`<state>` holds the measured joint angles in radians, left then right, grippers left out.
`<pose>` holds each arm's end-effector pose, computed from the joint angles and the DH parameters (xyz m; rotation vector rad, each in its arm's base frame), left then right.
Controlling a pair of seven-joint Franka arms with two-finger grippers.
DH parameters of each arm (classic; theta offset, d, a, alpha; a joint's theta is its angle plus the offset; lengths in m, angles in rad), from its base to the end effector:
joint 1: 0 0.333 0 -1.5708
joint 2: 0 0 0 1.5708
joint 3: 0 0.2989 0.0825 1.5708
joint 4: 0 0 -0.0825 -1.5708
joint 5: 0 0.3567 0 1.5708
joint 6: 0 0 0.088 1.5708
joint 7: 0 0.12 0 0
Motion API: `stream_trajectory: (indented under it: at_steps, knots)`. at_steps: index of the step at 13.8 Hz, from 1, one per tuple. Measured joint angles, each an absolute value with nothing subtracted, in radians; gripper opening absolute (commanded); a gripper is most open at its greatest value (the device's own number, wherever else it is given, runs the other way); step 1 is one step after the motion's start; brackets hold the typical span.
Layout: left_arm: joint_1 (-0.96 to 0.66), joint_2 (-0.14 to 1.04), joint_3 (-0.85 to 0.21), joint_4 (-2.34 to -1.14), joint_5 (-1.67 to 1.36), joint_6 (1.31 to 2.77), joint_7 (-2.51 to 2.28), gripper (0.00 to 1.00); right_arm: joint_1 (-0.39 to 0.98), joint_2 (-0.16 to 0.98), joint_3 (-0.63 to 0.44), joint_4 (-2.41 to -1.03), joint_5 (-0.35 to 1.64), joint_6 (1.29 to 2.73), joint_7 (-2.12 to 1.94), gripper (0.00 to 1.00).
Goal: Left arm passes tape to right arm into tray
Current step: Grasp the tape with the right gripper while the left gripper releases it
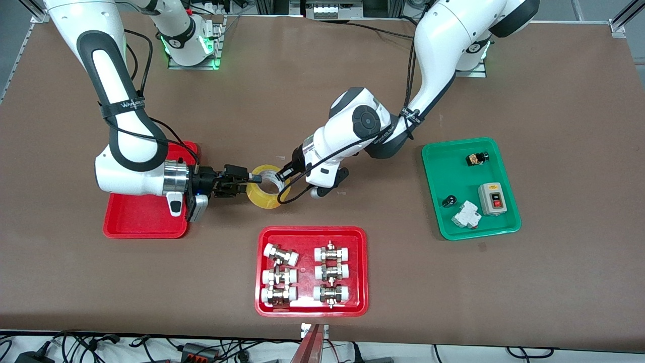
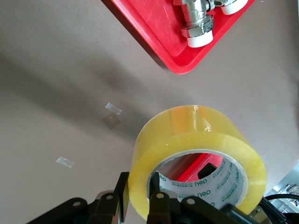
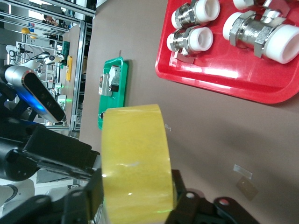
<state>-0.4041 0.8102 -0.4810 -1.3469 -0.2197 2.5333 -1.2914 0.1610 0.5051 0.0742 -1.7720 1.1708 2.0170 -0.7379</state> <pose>0.5416 -0.5107 0.3168 2.3352 0.9515 -0.2766 0.5931 0.2046 0.2830 -2.0960 -0.2777 -0.0286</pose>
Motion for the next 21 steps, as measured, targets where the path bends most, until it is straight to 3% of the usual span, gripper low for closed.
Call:
stream_trajectory:
  at_steps: [1,2,3,4,5,10,15,19,21]
  knots:
    - [-0.404,0.81,-0.481,-1.346,-0.22,2.533,-1.292,0.03,0.161,0.505,0.074,-1.772,1.171,2.017,-0.745,0.0]
    - [-0.404,0.811,-0.481,-1.346,-0.22,2.533,-1.292,0.11,0.161,0.504,0.074,-1.772,1.171,2.017,-0.747,0.0]
    - [-0.404,0.811,-0.481,-1.345,-0.22,2.533,-1.292,0.44,0.161,0.504,0.074,-1.771,1.171,2.018,-0.748,0.0]
    - [-0.403,0.811,-0.481,-1.343,-0.22,2.533,-1.292,0.93,0.161,0.504,0.074,-1.77,1.172,2.018,-0.748,0.0]
    - [-0.402,0.811,-0.48,-1.339,-0.22,2.534,-1.292,1.0,0.161,0.504,0.074,-1.769,1.174,2.018,-0.748,0.0]
    - [-0.346,0.786,-0.48,-1.301,-0.22,2.475,-1.29,1.0,0.159,0.504,0.068,-1.769,1.174,2.019,-0.748,0.0]
    - [-0.125,0.637,-0.477,-1.282,-0.22,2.105,-1.281,1.0,0.056,0.502,0.051,-1.769,0.996,1.938,-0.748,0.0]
    - [-0.007,0.564,-0.475,-1.267,-0.22,1.883,-1.187,1.0,-0.136,0.505,0.046,-1.773,0.8,1.773,-0.778,0.0]
    - [0.058,0.545,-0.473,-1.223,-0.216,1.695,-1.031,1.0,-0.238,0.518,0.043,-1.78,0.756,1.717,-0.854,0.0]
